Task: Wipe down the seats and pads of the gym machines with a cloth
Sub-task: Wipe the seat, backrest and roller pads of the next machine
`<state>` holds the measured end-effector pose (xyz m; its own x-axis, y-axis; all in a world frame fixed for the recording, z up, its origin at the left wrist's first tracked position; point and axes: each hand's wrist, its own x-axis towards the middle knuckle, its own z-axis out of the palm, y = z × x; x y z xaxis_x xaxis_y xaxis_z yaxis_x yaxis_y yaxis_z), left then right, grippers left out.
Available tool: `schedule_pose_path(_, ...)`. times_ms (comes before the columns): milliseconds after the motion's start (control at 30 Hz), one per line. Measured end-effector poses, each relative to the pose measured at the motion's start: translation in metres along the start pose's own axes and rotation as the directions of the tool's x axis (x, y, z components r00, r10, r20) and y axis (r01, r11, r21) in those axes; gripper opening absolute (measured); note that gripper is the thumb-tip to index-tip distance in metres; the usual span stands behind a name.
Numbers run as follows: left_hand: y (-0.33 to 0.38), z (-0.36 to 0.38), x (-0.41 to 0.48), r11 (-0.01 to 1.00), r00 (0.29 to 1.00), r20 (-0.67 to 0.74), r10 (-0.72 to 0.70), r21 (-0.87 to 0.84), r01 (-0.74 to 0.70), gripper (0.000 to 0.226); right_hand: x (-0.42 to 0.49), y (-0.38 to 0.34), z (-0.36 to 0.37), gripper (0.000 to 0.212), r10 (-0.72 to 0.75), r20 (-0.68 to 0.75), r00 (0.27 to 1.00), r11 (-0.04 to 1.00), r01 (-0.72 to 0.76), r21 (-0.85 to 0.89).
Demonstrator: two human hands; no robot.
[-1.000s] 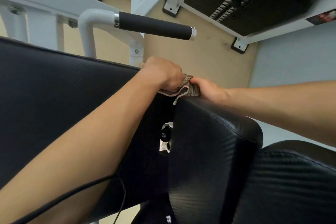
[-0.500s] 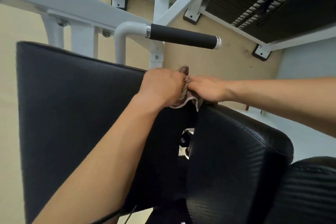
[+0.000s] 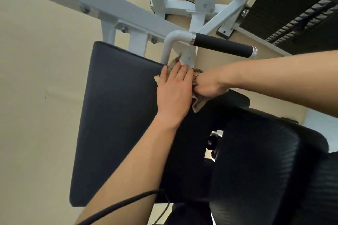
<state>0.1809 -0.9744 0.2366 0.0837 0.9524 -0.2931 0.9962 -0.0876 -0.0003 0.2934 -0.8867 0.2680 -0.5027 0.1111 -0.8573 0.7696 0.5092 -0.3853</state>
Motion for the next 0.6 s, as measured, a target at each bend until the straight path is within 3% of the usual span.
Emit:
schedule_pose_path(67, -0.03, -0.012, -0.014, 0.991, 0.991, -0.071, -0.114, 0.067, 0.119, 0.051, -0.002, -0.025, -0.014, 0.038, -0.015, -0.145, 0.989, 1.0, 0.013, -0.013)
schedule_pose_path(133, -0.068, -0.024, -0.024, 0.964, 0.959, -0.147, -0.241, 0.082, 0.255, 0.053, 0.007, -0.051, -0.023, 0.046, -0.013, -0.379, 0.925, 0.999, 0.03, 0.039)
schedule_pose_path(267, -0.101, -0.033, -0.024, 0.946, 0.94, -0.149, -0.309, 0.057, 0.32, 0.05, 0.04, -0.086, -0.007, 0.045, 0.168, -0.75, 0.64, 0.969, 0.034, 0.245)
schedule_pose_path(400, -0.065, -0.011, -0.045, 0.918, 0.912, -0.117, -0.394, -0.01, 0.396, 0.064, 0.055, -0.109, 0.069, 0.064, 0.327, -0.805, 0.495, 0.931, -0.022, 0.365)
schedule_pose_path(600, -0.055, 0.021, -0.122, 0.955, 0.952, -0.083, -0.296, 0.007, 0.297, 0.068, 0.059, -0.158, 0.17, 0.073, 0.505, -0.732, 0.457, 0.845, -0.087, 0.528)
